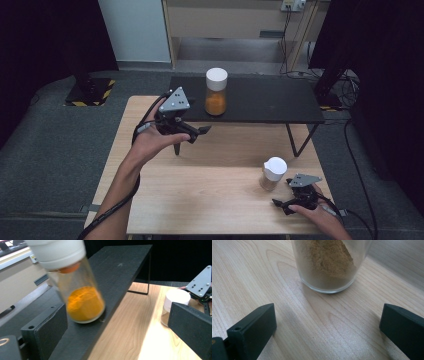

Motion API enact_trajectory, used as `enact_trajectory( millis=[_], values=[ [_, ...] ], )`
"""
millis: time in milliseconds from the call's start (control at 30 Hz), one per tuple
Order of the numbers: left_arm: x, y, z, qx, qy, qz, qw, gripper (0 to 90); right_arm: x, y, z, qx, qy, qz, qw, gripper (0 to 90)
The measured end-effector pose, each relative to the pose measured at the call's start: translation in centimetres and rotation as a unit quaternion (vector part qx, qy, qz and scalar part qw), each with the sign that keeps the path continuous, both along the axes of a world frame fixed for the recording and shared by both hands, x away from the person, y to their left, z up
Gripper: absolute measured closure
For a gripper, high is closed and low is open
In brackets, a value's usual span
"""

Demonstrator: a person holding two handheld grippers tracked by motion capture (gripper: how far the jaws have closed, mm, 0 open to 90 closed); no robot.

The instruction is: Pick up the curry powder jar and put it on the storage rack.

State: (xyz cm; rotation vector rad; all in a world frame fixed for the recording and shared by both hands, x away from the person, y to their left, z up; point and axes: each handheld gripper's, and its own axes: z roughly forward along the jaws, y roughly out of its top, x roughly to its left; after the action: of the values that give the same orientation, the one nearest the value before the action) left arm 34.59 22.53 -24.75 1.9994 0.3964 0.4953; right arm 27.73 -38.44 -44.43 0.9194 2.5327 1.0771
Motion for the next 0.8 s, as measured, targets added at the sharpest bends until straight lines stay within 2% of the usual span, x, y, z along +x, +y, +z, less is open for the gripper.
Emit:
enact_trajectory(
  millis=[133,333,500,600,667,800],
  values=[
    [-0.7,-1.0,-1.3,0.016,0.003,-0.007,0.9998,1.8,0.0,0.0,0.0,0.000,0.000,0.000,1.0000,1.6],
    [-1.6,-2.2,-3.7,0.015,0.008,-0.006,0.9998,2.2,0.0,0.0,0.0,0.000,0.000,0.000,1.0000,1.6],
    [-2.1,-3.2,-5.0,0.028,0.014,-0.014,0.9994,2.1,0.0,0.0,0.0,0.000,0.000,0.000,1.0000,1.6],
    [-2.2,-3.7,-6.4,0.023,0.027,-0.019,0.9992,2.0,0.0,0.0,0.0,0.000,0.000,0.000,1.0000,1.6],
    [-2.3,-3.9,-6.8,0.028,0.030,-0.021,0.9990,1.9,0.0,0.0,0.0,0.000,0.000,0.000,1.0000,1.6],
    [-2.6,-5.1,-9.0,0.047,0.049,-0.027,0.9974,1.9,0.0,0.0,0.0,0.000,0.000,0.000,1.0000,1.6]
  ],
)
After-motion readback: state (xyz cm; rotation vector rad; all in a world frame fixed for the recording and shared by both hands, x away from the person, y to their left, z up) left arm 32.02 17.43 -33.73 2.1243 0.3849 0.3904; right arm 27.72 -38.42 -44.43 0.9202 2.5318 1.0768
